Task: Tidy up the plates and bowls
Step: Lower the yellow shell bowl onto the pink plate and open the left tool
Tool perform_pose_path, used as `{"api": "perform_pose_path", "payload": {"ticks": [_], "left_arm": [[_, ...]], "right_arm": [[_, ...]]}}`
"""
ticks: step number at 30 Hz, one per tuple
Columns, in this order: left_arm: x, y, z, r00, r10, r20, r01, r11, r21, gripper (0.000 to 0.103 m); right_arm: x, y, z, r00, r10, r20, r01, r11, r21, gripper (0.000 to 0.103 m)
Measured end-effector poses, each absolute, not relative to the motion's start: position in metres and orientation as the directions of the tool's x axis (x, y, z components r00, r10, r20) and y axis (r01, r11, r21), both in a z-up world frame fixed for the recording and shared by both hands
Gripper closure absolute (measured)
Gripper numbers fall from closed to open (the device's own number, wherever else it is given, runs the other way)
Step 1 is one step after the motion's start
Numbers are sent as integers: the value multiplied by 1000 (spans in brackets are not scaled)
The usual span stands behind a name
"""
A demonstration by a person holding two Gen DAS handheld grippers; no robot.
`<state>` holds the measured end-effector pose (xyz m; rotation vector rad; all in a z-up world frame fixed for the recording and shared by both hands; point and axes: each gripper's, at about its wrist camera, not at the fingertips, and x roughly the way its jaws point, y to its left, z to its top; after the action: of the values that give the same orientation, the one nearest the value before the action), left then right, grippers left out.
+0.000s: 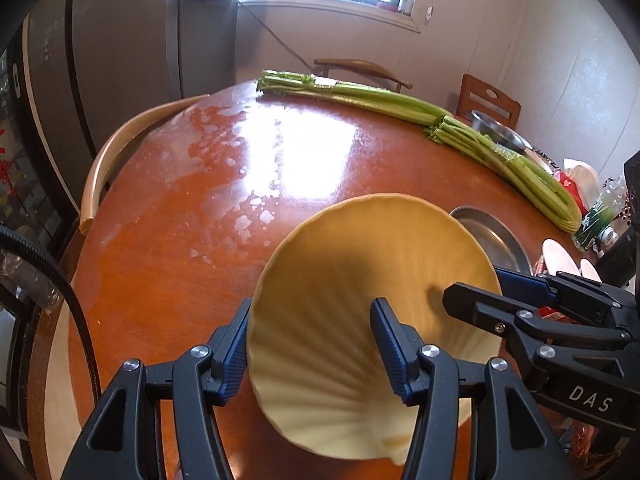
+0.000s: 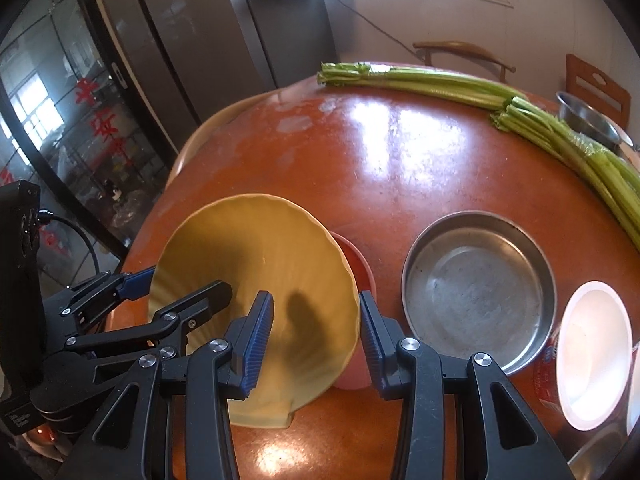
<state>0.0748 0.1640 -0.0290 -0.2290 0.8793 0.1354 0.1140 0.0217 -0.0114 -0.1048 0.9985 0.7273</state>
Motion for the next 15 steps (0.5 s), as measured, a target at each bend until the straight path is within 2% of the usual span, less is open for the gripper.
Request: {"api": "perform_pose_path", "payload": {"ticks": [15], "left_arm": [[89,167,-51,608,48,-792,-230,966,-119,47]], "right_arm": [[124,32,-31,321,474,-820,-597,774,213,58]]}}
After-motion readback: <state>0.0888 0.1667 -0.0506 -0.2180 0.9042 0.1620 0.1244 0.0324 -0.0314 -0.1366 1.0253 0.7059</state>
